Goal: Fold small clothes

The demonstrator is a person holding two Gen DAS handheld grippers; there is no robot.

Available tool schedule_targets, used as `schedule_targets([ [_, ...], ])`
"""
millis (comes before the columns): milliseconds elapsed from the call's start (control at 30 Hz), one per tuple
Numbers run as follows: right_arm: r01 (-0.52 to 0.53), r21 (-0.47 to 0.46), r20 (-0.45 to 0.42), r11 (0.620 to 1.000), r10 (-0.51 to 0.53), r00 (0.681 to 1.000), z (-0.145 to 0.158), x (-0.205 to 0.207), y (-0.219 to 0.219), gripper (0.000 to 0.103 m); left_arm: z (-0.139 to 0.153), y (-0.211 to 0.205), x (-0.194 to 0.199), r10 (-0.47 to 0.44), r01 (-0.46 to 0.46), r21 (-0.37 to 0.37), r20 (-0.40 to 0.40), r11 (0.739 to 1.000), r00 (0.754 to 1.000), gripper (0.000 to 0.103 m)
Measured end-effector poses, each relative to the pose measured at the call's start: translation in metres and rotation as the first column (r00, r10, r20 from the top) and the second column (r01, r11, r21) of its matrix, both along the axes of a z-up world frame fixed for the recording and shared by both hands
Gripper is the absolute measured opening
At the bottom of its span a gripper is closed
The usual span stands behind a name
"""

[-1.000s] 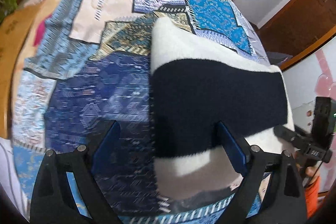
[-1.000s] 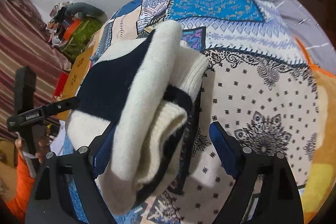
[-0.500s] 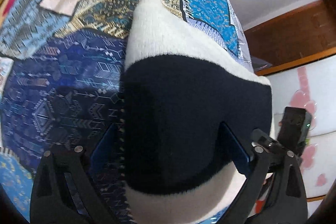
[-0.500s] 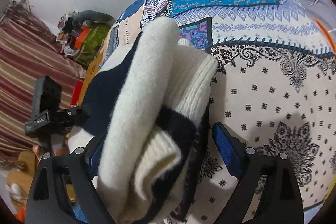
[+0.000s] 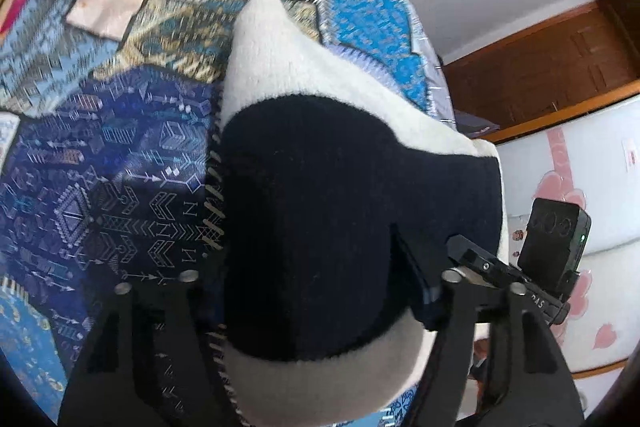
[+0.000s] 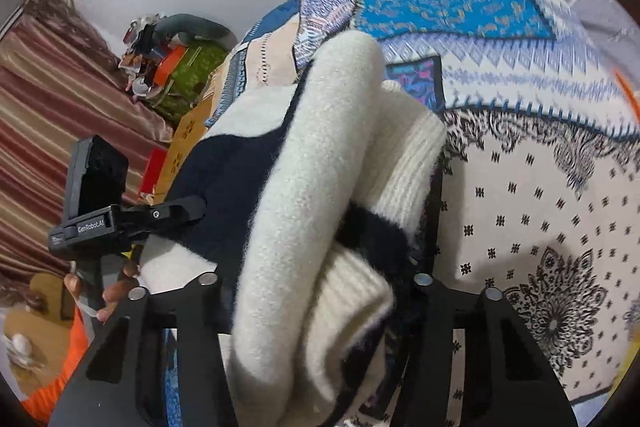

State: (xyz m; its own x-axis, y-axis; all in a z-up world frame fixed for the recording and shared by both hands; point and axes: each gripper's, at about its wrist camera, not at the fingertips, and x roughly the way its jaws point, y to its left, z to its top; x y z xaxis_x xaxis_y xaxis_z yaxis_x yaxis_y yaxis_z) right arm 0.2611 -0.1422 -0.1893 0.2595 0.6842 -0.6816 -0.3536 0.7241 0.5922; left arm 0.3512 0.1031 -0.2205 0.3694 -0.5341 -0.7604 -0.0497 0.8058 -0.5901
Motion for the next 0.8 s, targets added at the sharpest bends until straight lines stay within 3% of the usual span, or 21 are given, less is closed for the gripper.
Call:
schedule_targets([
  [300, -0.047, -0.011, 0.119, 0.999, 0.048, 0.992, 0.048, -0.014, 0.031, 0.043, 0.059, 0.021, -0.047, 0.002, -0.014, 0.076, 0.155, 0.997, 0.988, 0.06],
  [467, -0.086, -0.005, 0.165, 0.996, 0.086, 0.983, 0.067, -0.023, 0.06, 0.043, 0.08, 0.053, -0.075, 0.035, -0.052, 0.081, 0.196, 0.995, 0.98, 0.06],
  [600, -0.126, -0.015, 0.176, 0.992, 0.126, 0.976, 0.069, -0.027, 0.086, 0.043, 0.082, 0.074, -0.091, 0.062, -0.081, 0.088, 0.198, 0.993, 0.978, 0.06],
  [800, -0.17, -0.039, 0.132, 0.985, 0.174, 0.976, 0.048, -0.025, 0.117, 0.043, 0.056, 0.1, -0.106, 0.103, -0.114, 0.077, 0.136, 0.99, 0.985, 0.06],
])
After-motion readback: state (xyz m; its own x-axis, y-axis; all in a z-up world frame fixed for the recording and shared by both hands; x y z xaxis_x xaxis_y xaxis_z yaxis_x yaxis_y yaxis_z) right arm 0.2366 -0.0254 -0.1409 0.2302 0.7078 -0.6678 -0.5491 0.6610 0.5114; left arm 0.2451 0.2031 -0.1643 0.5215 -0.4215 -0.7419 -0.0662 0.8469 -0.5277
